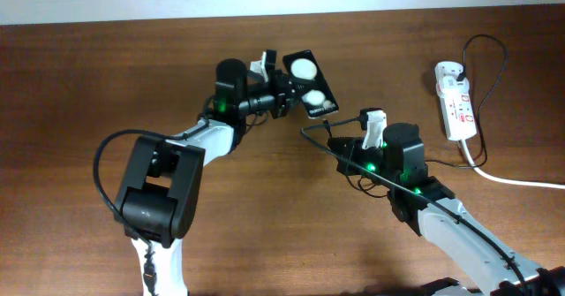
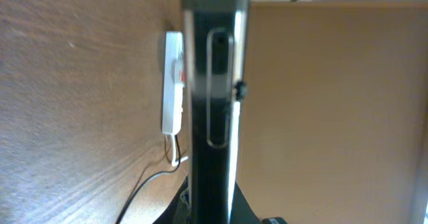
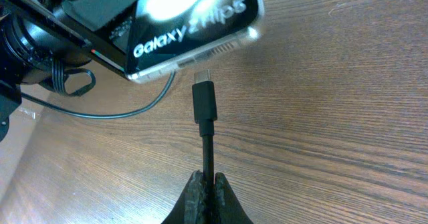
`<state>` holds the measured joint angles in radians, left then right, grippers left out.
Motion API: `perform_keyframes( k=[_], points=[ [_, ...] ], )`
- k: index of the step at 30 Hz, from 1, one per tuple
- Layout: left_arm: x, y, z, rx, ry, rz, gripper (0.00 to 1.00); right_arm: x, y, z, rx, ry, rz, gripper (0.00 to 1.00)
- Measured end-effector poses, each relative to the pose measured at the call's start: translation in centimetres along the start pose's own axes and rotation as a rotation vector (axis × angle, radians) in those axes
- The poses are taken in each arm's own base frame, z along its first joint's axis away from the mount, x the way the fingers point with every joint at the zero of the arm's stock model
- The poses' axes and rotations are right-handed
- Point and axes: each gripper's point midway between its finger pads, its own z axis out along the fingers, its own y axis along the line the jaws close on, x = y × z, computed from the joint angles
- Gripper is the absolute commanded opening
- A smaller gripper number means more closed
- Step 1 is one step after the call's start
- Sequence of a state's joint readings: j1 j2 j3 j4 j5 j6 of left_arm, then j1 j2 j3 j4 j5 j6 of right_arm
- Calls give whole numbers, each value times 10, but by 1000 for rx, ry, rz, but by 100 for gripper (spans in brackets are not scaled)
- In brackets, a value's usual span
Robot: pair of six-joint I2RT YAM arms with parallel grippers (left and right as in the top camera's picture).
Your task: Plug charger to phone and switch on socket
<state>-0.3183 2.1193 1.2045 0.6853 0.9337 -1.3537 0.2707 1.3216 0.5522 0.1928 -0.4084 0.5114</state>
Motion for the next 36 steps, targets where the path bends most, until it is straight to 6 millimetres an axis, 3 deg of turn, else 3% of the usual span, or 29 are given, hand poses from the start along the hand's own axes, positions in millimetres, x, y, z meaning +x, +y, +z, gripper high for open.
perform_keyframes(
  k=[3, 8, 17, 36],
  points=[
    [-15, 3, -13, -5, -39, 21, 0, 0, 0, 0, -1, 0, -20, 4],
    [-9, 18, -11, -56, -18, 23, 0, 1, 1, 0, -4, 3, -47, 4],
    [1, 16, -1, -56, -2, 57, 0, 7, 0, 0, -7, 30, -45, 4],
    [2, 16, 1, -56, 1, 58, 0, 8, -3, 0, 9, 32, -41, 4]
  ],
)
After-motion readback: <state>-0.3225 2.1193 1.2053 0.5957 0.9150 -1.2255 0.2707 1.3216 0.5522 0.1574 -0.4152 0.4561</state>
